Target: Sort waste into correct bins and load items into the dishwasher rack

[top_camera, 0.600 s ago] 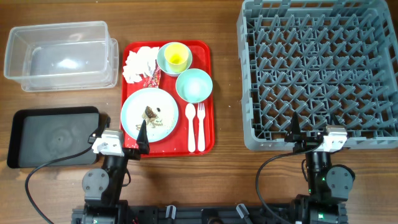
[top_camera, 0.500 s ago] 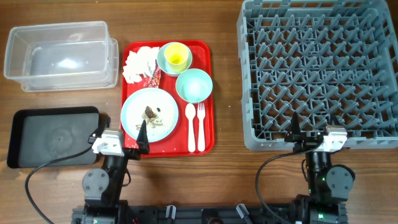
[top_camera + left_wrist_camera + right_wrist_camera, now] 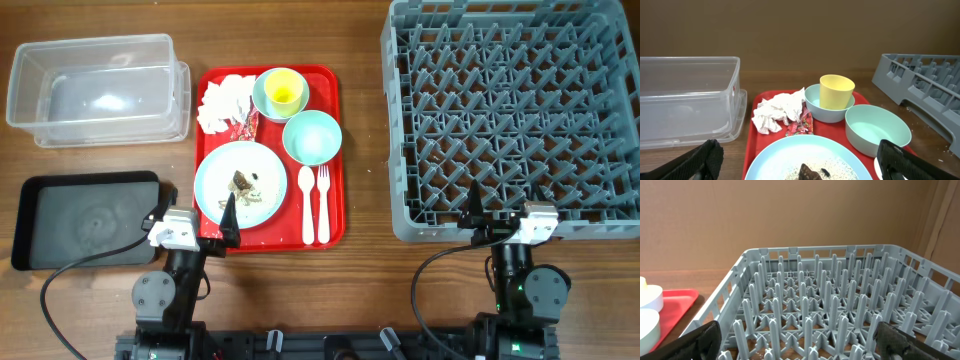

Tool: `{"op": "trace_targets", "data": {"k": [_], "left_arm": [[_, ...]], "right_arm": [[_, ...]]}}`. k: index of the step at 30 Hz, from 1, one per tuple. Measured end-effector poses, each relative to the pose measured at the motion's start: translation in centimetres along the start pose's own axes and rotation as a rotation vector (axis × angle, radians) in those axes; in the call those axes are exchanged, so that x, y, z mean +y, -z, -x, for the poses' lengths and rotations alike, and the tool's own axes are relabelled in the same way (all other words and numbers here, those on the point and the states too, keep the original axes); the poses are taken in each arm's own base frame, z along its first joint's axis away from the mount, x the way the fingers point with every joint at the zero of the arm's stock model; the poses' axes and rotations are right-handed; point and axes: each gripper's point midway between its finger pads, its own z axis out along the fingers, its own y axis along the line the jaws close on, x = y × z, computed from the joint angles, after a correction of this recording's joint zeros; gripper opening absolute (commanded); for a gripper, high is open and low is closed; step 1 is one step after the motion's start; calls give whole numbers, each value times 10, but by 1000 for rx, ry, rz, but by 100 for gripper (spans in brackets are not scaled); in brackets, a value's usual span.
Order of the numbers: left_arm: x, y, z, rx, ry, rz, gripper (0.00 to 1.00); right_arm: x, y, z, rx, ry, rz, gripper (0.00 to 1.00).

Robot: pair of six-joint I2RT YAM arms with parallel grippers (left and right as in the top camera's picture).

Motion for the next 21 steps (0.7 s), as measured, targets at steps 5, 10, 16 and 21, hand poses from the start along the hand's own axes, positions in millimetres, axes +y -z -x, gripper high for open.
{"op": "trace_targets", "data": {"k": [5,10,16,21], "left_arm": [[0,0,0,0,0,0,100],[0,0,0,0,0,0,100],[1,0,0,0,0,5,100],[0,0,2,-12,-1,2,100]], "right_arm": [[0,0,0,0,0,0,100],[0,0,0,0,0,0,100],[0,0,0,0,0,0,100],[0,0,0,0,0,0,100]]}}
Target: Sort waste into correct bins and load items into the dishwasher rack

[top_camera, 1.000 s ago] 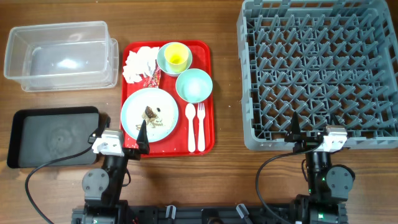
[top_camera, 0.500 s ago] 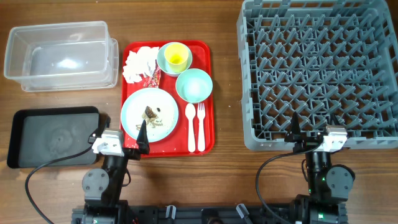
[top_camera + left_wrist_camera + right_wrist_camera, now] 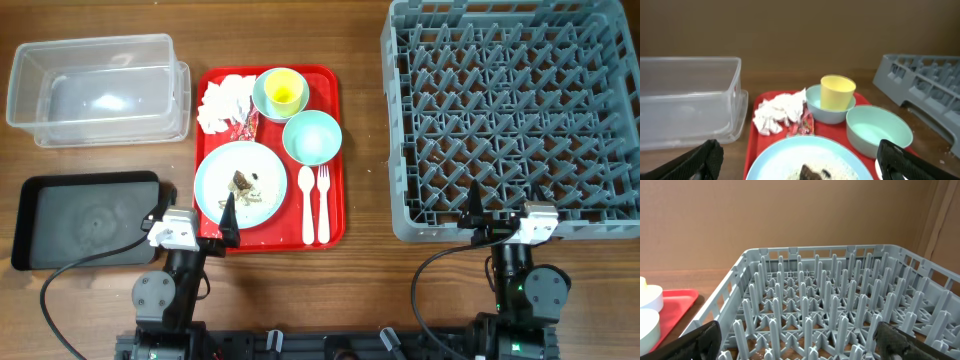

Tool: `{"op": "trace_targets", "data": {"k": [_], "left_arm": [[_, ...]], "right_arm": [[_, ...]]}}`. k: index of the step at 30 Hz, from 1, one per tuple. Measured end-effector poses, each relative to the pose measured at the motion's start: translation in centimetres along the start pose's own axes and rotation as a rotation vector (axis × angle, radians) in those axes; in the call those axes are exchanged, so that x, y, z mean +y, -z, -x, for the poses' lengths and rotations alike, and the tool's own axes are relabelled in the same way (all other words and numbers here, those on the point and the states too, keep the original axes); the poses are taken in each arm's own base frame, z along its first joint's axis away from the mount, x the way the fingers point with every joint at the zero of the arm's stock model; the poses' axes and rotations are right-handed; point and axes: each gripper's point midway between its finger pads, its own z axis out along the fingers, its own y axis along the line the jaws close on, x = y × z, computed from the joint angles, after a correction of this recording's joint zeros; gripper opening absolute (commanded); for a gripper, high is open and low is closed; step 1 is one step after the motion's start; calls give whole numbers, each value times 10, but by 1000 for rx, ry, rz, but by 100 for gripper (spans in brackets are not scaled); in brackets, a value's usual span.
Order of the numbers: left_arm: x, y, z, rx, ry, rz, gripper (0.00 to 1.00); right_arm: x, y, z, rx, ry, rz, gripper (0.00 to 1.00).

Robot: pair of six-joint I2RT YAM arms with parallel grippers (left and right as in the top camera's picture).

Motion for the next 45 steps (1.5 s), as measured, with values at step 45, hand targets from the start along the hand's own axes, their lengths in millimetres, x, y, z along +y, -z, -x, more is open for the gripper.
{"op": "trace_targets", "data": {"k": [45], "left_arm": [[12,-203,29,978,180,208,71]], "right_arm": [[0,0,-2,9,-1,1,100]]}}
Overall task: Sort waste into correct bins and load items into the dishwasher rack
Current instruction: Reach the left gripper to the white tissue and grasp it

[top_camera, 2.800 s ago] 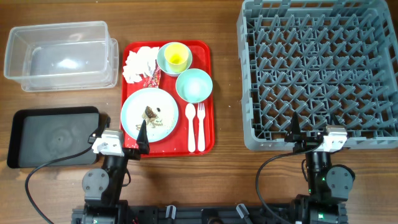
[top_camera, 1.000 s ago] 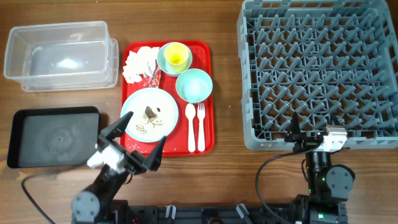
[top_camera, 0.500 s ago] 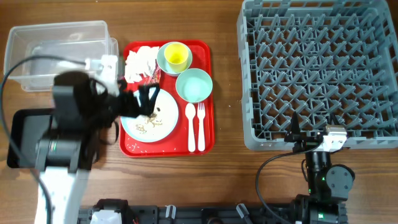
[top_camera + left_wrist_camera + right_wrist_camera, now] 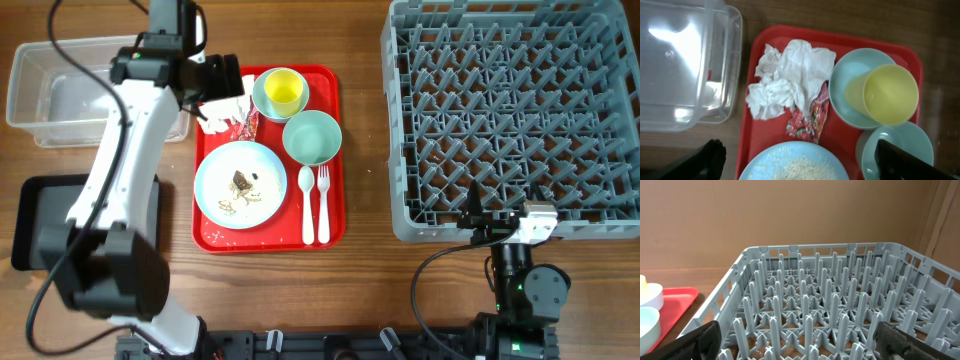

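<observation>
On the red tray (image 4: 336, 228) lie a crumpled white napkin (image 4: 790, 75), a red wrapper (image 4: 807, 120), a yellow cup (image 4: 890, 94) standing in a pale blue bowl, a second bowl (image 4: 312, 137), a plate (image 4: 240, 185) with food scraps, and a white spoon (image 4: 306, 205) and fork (image 4: 322, 205). My left gripper (image 4: 800, 162) hangs open above the napkin and wrapper at the tray's far left corner, holding nothing. The grey dishwasher rack (image 4: 510, 110) stands at the right. My right gripper (image 4: 800, 340) rests open at the rack's near edge.
A clear plastic bin (image 4: 90, 90) stands left of the tray at the back. A black tray-like bin (image 4: 45, 220) lies in front of it, partly under my left arm. The rack's pegs (image 4: 830, 310) fill the right wrist view.
My left arm has gone from its rest at the near table edge to the far left of the red tray, now looking straight down on the napkin and wrapper. The right arm is unchanged.
At both earlier moments each arm sat parked at the near edge with open grippers, the left facing the tray, the right facing the rack. Now the left gripper hangs open over the napkin; nothing on the tray has moved.
</observation>
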Tool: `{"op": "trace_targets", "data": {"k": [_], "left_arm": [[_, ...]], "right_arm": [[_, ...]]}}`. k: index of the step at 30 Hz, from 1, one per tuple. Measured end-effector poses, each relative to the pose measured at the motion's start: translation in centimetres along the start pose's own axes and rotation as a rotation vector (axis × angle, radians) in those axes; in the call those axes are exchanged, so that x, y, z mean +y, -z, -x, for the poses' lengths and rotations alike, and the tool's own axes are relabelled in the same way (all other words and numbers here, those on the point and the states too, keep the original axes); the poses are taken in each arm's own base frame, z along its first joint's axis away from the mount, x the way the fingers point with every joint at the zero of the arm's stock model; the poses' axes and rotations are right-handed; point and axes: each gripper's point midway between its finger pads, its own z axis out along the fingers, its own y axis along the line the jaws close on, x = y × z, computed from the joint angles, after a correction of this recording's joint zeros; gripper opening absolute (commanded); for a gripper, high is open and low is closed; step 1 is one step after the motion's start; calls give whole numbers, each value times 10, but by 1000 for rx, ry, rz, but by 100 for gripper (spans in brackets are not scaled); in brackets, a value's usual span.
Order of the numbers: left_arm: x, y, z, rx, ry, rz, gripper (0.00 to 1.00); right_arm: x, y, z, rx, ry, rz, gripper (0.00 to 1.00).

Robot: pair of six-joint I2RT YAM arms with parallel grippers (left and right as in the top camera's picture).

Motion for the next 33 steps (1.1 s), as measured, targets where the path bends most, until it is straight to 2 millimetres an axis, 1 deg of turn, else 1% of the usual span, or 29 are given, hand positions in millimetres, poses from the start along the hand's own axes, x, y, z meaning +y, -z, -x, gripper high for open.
{"op": "trace_targets", "data": {"k": [2,3,4,6,8,10,11,16,18,22,25,29,31,33], "left_arm": [[-3,-14,10,-31,4,-8,68],[-4,-19,14,-43,7,-11,63],[-5,-23,18,-55,8,-15,59],[-5,-31,19,-54,11,-14,59],[-4,-44,14,-30,23,-8,59],[-3,-59,7,3,41,1,53],[-1,-74,0,37,64,11,52],[5,-108,-21,115,155,48,51],[7,-119,-26,129,194,61,52],[7,-130,-29,135,240,70,51],[5,-135,-32,143,258,73,51],[3,-139,-36,153,266,75,55],[1,-140,-37,156,264,76,54],[0,-140,-38,158,262,77,49]], "right_arm": [[0,0,0,0,0,0,100],[0,0,0,0,0,0,100],[0,0,0,0,0,0,100],[0,0,0,0,0,0,100],[0,0,0,0,0,0,100],[0,0,0,0,0,0,100],[0,0,0,0,0,0,100],[0,0,0,0,0,0,100],[0,0,0,0,0,0,100],[0,0,0,0,0,0,100],[0,0,0,0,0,0,100],[0,0,0,0,0,0,100],[0,0,0,0,0,0,100],[0,0,0,0,0,0,100]]}}
